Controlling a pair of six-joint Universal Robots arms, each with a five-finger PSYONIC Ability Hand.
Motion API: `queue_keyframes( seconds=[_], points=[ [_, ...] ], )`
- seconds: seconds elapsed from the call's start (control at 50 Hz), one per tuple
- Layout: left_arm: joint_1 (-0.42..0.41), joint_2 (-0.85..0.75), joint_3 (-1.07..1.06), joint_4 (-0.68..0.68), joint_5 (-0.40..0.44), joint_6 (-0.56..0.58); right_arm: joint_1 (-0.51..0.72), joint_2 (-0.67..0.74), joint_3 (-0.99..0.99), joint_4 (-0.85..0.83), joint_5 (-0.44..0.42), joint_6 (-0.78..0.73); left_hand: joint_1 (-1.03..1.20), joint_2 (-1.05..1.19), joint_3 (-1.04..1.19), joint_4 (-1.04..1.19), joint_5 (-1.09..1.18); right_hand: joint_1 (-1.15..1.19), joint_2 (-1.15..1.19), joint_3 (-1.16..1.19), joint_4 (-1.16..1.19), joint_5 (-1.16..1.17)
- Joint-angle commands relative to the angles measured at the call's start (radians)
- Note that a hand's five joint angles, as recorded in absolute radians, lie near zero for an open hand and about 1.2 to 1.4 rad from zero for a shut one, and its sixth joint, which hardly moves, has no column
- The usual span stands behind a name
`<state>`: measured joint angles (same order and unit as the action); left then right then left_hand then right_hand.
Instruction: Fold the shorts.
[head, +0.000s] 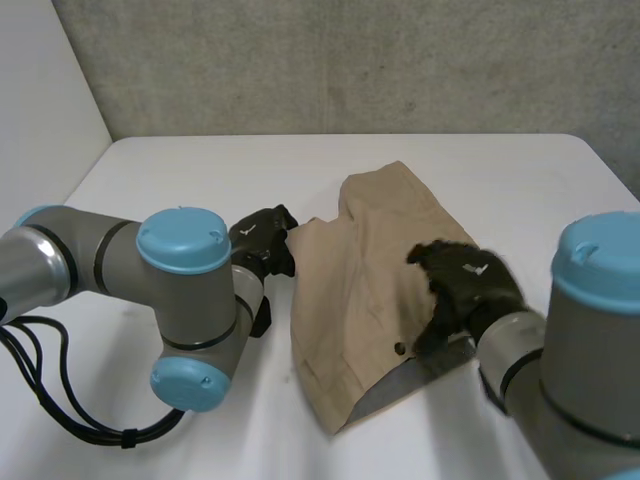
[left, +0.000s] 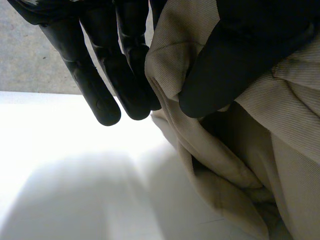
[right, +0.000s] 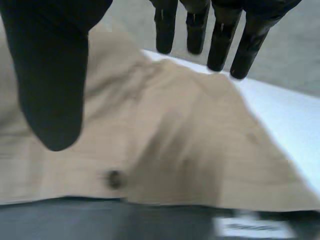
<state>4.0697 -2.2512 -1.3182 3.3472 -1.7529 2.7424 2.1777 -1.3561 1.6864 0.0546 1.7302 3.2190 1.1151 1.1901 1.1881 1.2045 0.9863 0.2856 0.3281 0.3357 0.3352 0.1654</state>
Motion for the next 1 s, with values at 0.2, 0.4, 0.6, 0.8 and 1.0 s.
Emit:
queue_keyframes(
  seconds=[0.2, 0.4, 0.6, 0.8, 1.0],
  points=[
    [0.005, -0.007, -0.001, 0.0, 0.0, 0.002, 0.186, 0.029, 0.033, -0.005, -0.058, 0.059, 0.281, 0.206, 0.208, 0.192, 0.235, -0.111, -0.154, -0.161, -0.161, -0.165],
    [0.017, -0.008, -0.003, 0.0, 0.0, 0.002, 0.211, 0.069, 0.001, -0.067, -0.032, 0.294, 0.281, 0.206, 0.208, 0.192, 0.235, -0.111, -0.154, -0.161, -0.161, -0.165],
    [0.017, -0.016, -0.001, 0.002, -0.002, 0.002, 0.289, 0.144, -0.03, -0.116, 0.06, 0.341, 0.281, 0.206, 0.208, 0.192, 0.235, -0.111, -0.154, -0.161, -0.161, -0.165],
    [0.017, -0.018, 0.001, 0.002, -0.008, 0.0, 0.375, 0.244, -0.094, -0.214, 0.202, 0.334, 0.281, 0.206, 0.208, 0.192, 0.235, -0.111, -0.154, -0.161, -0.161, -0.165],
    [0.021, -0.018, 0.001, -0.002, -0.011, -0.003, 0.382, 0.353, -0.157, -0.216, 0.275, 0.311, 0.281, 0.206, 0.208, 0.192, 0.235, -0.111, -0.154, -0.161, -0.161, -0.165]
  ],
)
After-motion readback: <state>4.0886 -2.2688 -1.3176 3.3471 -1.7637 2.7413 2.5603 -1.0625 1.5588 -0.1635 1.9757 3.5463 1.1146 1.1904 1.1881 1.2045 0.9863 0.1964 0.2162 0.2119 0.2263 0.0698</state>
